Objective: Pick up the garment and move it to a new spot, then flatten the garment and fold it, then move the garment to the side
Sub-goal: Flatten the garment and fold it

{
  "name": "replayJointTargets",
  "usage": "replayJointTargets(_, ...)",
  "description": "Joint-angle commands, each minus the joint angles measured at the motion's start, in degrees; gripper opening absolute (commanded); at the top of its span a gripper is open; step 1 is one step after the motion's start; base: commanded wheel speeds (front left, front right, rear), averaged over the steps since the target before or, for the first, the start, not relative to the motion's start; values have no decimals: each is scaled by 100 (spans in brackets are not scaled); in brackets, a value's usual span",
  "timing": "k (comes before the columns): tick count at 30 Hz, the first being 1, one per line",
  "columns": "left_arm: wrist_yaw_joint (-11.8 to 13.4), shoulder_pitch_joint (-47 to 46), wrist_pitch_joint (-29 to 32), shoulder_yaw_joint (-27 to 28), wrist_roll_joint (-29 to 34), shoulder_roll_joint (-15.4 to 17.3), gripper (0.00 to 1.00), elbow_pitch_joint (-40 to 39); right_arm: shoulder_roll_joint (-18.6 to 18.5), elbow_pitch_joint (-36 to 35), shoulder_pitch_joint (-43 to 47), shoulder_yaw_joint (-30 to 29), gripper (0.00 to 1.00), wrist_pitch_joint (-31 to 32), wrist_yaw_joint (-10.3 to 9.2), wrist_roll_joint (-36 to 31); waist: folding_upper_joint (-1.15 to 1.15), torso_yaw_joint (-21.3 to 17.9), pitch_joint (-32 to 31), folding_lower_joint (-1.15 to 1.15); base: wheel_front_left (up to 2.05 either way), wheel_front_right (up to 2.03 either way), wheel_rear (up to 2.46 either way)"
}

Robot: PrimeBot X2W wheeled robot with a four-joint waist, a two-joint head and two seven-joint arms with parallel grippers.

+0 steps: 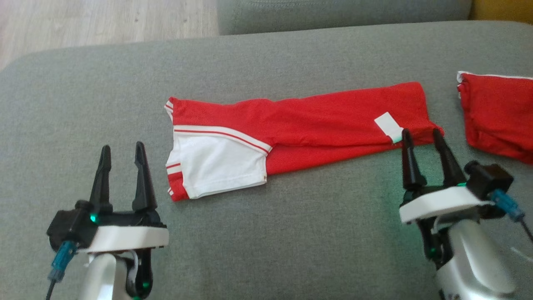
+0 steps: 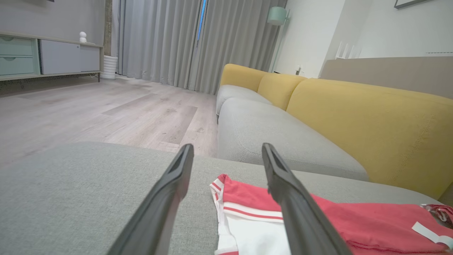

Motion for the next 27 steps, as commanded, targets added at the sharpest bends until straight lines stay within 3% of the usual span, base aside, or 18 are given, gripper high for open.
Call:
replayJointTargets(1,-47,-328,-29,198,64,19,100,-149,45,-77,-379,-1,100,-63,21,-106,0,29,80,0,0,0,0)
replayJointTargets(15,-116,-756,-29,-173,-13,13,100,-7,115,2061,-1754,-1796,100,467,21,-517,0,302,654,0,0,0,0)
replayJointTargets(25,-128,-846,-29,-204,-38,13,100,-10,141,3383,-2252,-1794,98,759,21,-490,0,337,742,0,0,0,0)
replayJointTargets(26,-129,-844,-29,-191,-38,13,100,-5,142,3456,-2281,-1713,76,755,21,-419,0,325,731,0,0,0,0)
replayJointTargets(27,-129,-838,-29,-175,-35,13,100,1,143,3503,-2308,-1618,8,715,21,-363,0,306,714,0,0,0,0)
